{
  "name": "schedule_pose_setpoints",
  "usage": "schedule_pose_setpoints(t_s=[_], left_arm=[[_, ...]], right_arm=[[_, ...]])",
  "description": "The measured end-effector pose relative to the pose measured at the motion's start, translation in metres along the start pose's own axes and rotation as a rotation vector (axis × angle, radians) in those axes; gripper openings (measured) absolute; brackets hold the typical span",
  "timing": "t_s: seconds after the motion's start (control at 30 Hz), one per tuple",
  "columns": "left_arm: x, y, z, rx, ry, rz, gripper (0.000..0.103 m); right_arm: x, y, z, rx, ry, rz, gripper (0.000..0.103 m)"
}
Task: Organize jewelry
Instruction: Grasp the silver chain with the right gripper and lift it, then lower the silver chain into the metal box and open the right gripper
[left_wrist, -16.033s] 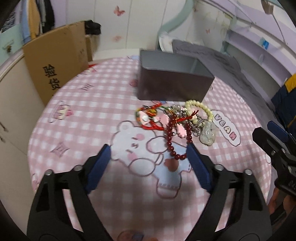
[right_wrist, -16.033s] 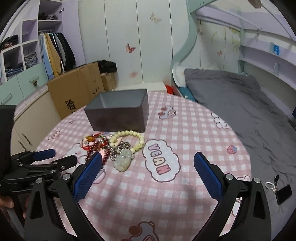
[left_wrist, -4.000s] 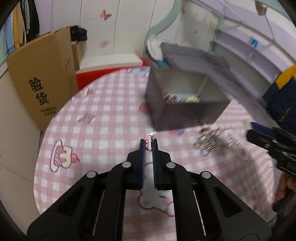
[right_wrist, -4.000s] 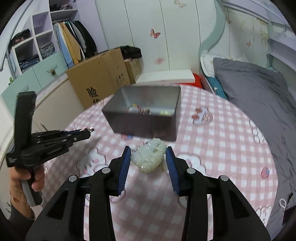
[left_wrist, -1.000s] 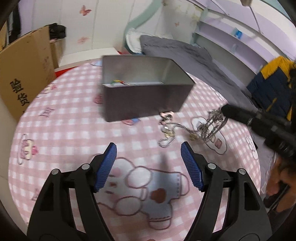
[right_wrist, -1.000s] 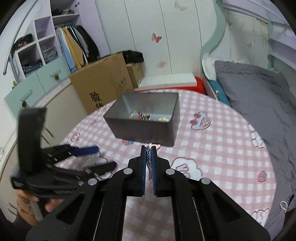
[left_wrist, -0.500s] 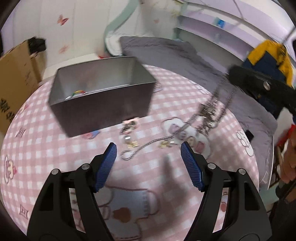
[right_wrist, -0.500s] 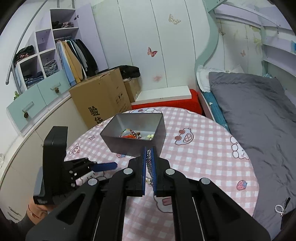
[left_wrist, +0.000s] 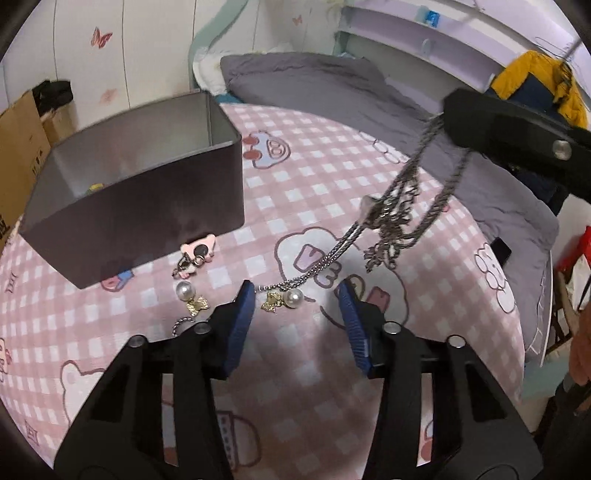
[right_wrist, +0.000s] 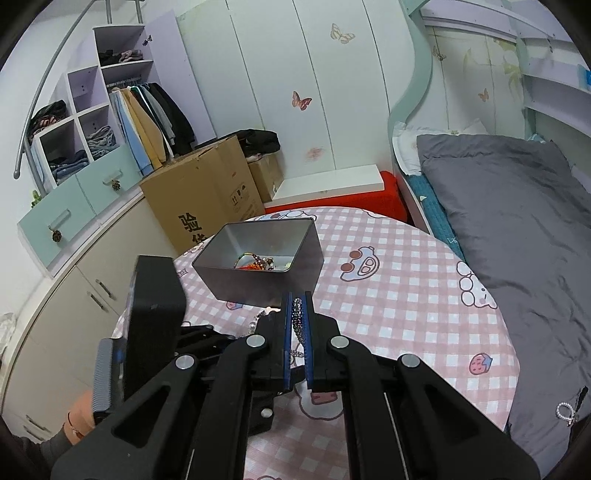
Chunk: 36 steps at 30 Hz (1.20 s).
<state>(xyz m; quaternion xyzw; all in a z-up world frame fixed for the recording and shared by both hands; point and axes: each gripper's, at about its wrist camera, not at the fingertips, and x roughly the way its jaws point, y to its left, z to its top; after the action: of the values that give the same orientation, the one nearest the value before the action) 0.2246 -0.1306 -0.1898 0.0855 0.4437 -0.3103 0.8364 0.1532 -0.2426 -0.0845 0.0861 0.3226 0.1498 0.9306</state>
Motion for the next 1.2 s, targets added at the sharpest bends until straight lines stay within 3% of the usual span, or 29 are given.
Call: schedule_pose_setpoints(t_s=[0.1, 0.17, 0.23, 0.47, 0.73, 1.1, 1.2], left_arm=[[0.003, -0.004, 0.000, 0.025, 0.000, 0.046, 0.031], [0.003, -0.003, 0.001, 0.020, 0.001, 0.060, 0.018], [0.002, -0.001, 0.002, 0.010, -0.011, 0.059, 0.014], [-0.010, 0.011, -0.001, -0.026, -0.039, 0.079, 0.013], [-0.069, 0.034, 0.006, -0.096, -0.145, -0.010, 0.013], [-0.147, 0.069, 0.050, -0.157, -0.285, -0.104, 0.013], [-0.156, 0.082, 0.067, -0.168, -0.307, -0.085, 0.013]], right_arm=[[0.000, -0.002, 0.000, 0.002, 0.000, 0.008, 0.004], [0.000, -0.002, 0.001, 0.000, 0.000, 0.014, 0.004], [-0.001, -0.001, 0.001, -0.004, -0.002, 0.021, 0.004], [-0.013, 0.013, 0.014, -0.045, -0.030, 0.037, 0.004], [-0.029, 0.044, 0.048, -0.119, -0.103, 0.066, 0.004], [-0.045, 0.078, 0.107, -0.190, -0.208, 0.080, 0.004], [-0.041, 0.082, 0.123, -0.209, -0.229, 0.062, 0.004]])
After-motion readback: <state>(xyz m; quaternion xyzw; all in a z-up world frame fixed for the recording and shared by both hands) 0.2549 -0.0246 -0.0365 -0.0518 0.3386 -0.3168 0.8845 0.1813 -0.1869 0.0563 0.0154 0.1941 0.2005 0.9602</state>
